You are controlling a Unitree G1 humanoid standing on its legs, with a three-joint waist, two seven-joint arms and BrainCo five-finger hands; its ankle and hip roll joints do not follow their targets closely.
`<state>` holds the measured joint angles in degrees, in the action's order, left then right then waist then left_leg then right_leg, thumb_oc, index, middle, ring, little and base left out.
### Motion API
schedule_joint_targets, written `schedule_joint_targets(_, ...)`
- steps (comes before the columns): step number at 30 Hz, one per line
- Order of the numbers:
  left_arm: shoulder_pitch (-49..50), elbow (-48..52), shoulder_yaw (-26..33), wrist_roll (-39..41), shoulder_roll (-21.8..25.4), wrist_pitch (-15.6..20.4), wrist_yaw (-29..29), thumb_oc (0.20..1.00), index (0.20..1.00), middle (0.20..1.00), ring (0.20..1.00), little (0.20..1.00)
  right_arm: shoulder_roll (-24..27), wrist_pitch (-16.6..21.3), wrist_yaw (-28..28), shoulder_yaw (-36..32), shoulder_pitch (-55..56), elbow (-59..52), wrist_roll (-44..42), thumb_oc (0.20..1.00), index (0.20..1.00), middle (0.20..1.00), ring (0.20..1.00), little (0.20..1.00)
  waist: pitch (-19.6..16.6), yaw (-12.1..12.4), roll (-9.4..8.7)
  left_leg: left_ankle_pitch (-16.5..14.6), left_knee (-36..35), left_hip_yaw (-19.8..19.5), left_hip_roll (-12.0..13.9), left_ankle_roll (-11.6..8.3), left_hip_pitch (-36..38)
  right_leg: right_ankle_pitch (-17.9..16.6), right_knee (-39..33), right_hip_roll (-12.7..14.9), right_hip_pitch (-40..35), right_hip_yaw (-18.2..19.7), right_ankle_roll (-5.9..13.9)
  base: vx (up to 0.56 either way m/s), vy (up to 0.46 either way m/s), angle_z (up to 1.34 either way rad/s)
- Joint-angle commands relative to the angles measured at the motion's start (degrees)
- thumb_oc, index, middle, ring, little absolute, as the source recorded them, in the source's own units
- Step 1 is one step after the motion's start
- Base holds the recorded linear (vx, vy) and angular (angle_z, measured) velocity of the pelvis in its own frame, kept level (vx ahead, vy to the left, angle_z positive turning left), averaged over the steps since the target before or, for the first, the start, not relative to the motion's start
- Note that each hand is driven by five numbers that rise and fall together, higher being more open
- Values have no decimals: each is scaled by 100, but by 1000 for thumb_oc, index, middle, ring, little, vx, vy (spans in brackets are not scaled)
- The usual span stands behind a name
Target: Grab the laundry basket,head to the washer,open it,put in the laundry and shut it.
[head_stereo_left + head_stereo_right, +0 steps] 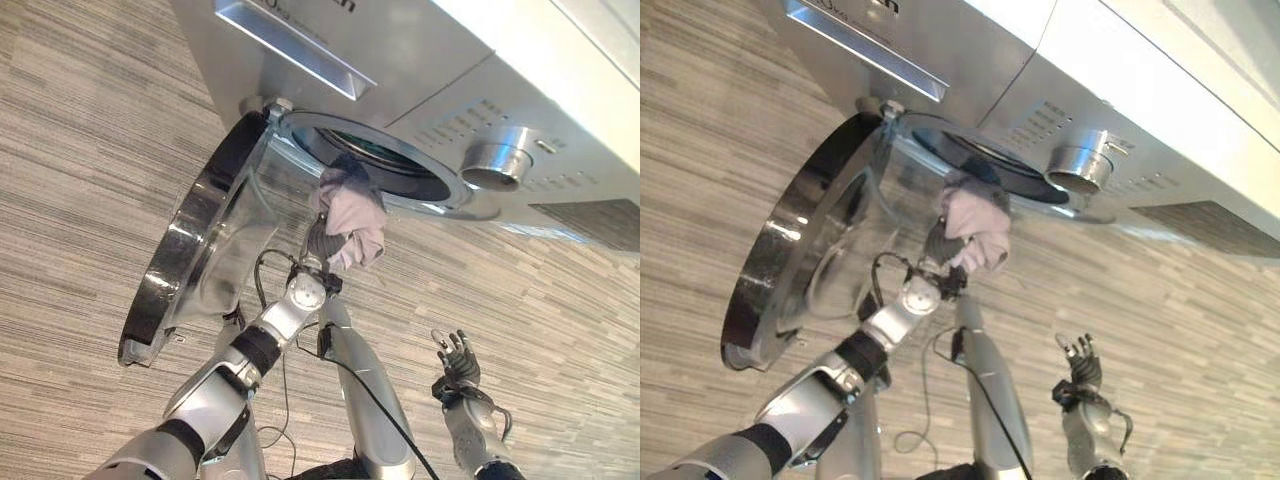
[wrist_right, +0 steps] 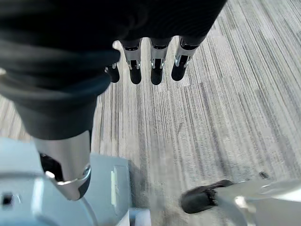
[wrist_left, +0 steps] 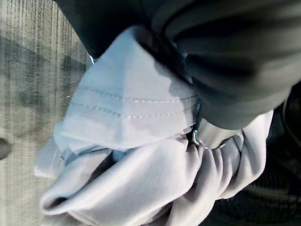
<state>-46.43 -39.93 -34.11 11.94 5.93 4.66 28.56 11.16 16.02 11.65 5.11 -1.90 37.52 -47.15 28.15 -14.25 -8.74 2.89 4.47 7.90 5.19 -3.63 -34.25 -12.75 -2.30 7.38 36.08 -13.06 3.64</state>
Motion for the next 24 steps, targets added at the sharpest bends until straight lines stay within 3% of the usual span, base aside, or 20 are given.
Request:
schedule_joint_targets(1, -808, -24, 488, 316, -470, 557, 179, 200, 200, 200, 200, 200, 103, 324, 358, -607, 74, 412, -801, 1000, 1000, 1000, 1000, 1000, -97, -22, 169, -150, 10, -117, 392, -221, -94, 1341, 1240, -66, 454, -142, 347, 11, -41, 6)
schedule_joint_targets(7, -1671, -40, 775, 697, -348, 687, 316, 200, 200, 200, 200, 200, 109, 583, 727, -1501, -990, 2058, -1901, 1000, 1000, 1000, 1000, 1000, -170, 55, 392, -212, 215, -288, 380, -237, -550, 1552, 1680, -33, 929, -172, 327, 26, -54, 10)
schedule_joint_targets(11, -2109, -31, 827, 957, -356, 837, 370, 200, 200, 200, 200, 200, 217, 285, 867, -1600, -1225, 3165, -1967, 1000, 1000, 1000, 1000, 1000, -263, 53, 444, -327, 464, -314, 419, -234, -854, 1697, 2013, -39, 1265, -190, 352, 2, -42, 6)
schedule_joint_targets(14, -2393, -171, 762, 1113, -453, 914, 333, 200, 200, 200, 200, 200, 274, 135, 795, -1692, -1012, 3479, -1893, 1000, 1000, 1000, 1000, 1000, -282, -72, 426, -521, 1061, -300, 483, -220, -1216, 1871, 2411, 61, 1442, -176, 338, -21, -100, 7)
schedule_joint_targets(17, -2504, -301, 766, 1288, -548, 1023, 310, 200, 200, 200, 200, 200, 296, 5, 694, -1769, -818, 3676, -1910, 1000, 1000, 1000, 1000, 1000, -289, -254, 497, -725, 1767, 62, 763, -209, -1561, 2104, 2858, 119, 1678, -160, 207, -14, -31, 32)
schedule_joint_targets(20, -2470, -257, 803, 1483, -545, 1157, 334, 200, 200, 200, 200, 200, 302, 60, 681, -1819, -748, 3592, -1970, 1000, 1000, 1000, 1000, 1000, -289, -282, 495, -875, 2079, 97, 781, -180, -1752, 2188, 3053, 102, 1815, -86, 142, -15, -55, 10)
schedule_joint_targets(22, -2419, -208, 760, 1739, -602, 1257, 278, 200, 200, 200, 200, 200, 244, 132, 674, -1921, -733, 3398, -2126, 1000, 1000, 1000, 1000, 1000, -268, -437, 598, -853, 2559, 609, 1023, -172, -1980, 2289, 3231, 141, 1900, -139, 54, -28, -126, -13)
schedule_joint_targets(23, -2421, -211, 765, 1754, -598, 1261, 267, 200, 200, 200, 200, 200, 245, 132, 681, -1918, -724, 3383, -2126, 1000, 1000, 1000, 1000, 1000, -282, -419, 590, -882, 2613, 627, 1048, -180, -2004, 2313, 3268, 128, 1933, -115, 44, 6, -33, 11)
schedule_joint_targets(24, -2435, -201, 754, 1852, -655, 1284, 239, 200, 200, 200, 200, 200, 252, 122, 644, -1883, -745, 3268, -2181, 1000, 1000, 1000, 1000, 1000, -275, -487, 605, -845, 2659, 942, 1264, -194, -1931, 2347, 3356, 120, 2015, -110, -12, 7, 80, 17)
